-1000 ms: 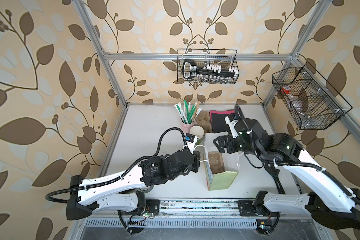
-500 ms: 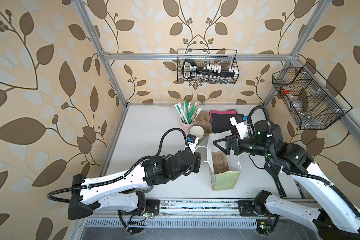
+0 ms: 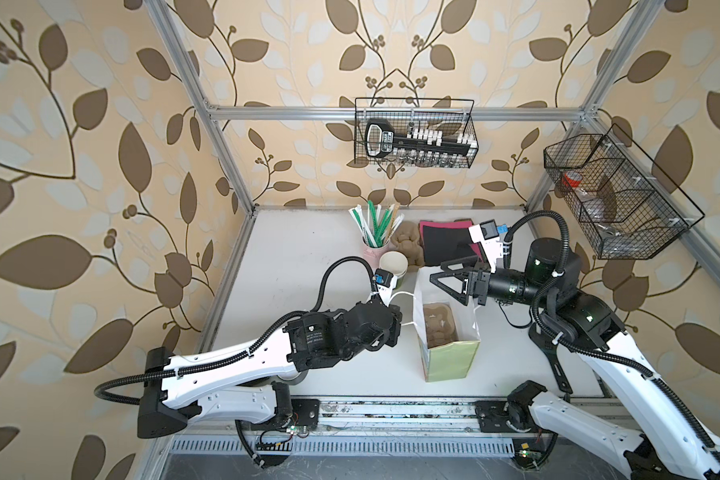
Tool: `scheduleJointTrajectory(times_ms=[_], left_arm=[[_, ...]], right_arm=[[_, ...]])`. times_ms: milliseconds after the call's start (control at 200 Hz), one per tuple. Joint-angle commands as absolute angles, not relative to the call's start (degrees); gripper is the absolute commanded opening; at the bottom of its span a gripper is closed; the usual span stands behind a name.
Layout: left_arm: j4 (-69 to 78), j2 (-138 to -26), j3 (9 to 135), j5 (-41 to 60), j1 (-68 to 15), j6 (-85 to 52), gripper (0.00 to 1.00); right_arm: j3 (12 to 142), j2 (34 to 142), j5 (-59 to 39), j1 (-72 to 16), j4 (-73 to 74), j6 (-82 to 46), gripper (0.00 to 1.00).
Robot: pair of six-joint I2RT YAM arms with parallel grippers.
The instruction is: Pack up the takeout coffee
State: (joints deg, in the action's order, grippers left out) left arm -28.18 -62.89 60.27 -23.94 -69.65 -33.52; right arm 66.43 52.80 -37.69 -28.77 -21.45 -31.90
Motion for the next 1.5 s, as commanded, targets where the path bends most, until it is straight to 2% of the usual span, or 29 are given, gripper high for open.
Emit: scheduleJointTrajectory(times_ms=[0, 85, 225, 350, 435, 690, 740, 910, 1095, 1439, 1494], left_arm=[[-29.78, -63.1, 63.05, -27.43, -68.91, -33.58, 0.0], [-30.5, -62.8, 63.48, -27.43, -68.39, -33.44, 0.0], [-32.36, -61.76, 64.52, -28.08, -68.21, -32.91, 0.0], [-32.43, -60.16, 63.1, -28.59, -68.13, -32.83, 0.0], [-32.71, -59.6, 62.48, -29.36, -68.03, -33.07, 0.0], [-35.86, -61.86, 64.4, -31.63, -67.98, -33.81, 0.0], [-36.29, -61.75, 64.68, -31.95, -67.94, -33.84, 0.0], [-35.44, -60.95, 63.44, -33.18, -67.85, -33.76, 0.0], [-35.33, -61.16, 63.32, -33.23, -67.85, -34.0, 0.0], [-32.79, -60.03, 64.59, -32.03, -67.46, -31.94, 0.0], [-32.32, -60.12, 65.35, -32.23, -67.38, -31.45, 0.03]], right_arm=[[66.89, 52.99, -45.78, -28.52, -11.98, -36.0, 0.97], [73.43, 53.71, -43.72, -28.4, -17.37, -33.68, 0.97], [85.43, 53.64, -34.7, -28.3, -30.36, -28.3, 0.97], [91.59, 49.81, -20.11, -28.3, -39.26, -25.2, 0.98], [91.84, 47.5, -9.64, -28.3, -44.27, -23.3, 1.0], [86.76, 45.39, 6.97, -28.3, -53.78, -23.34, 1.0], [85.42, 44.74, 6.63, -28.28, -53.78, -22.76, 1.0], [80.32, 44.16, -4.37, -28.34, -49.64, -23.97, 1.0], [79.72, 43.33, -5.92, -29.48, -49.55, -25.27, 1.0], [78.0, 44.33, 3.96, -31.61, -54.67, -25.82, 0.99], [78.39, 44.17, 6.47, -32.17, -54.71, -25.93, 0.99]])
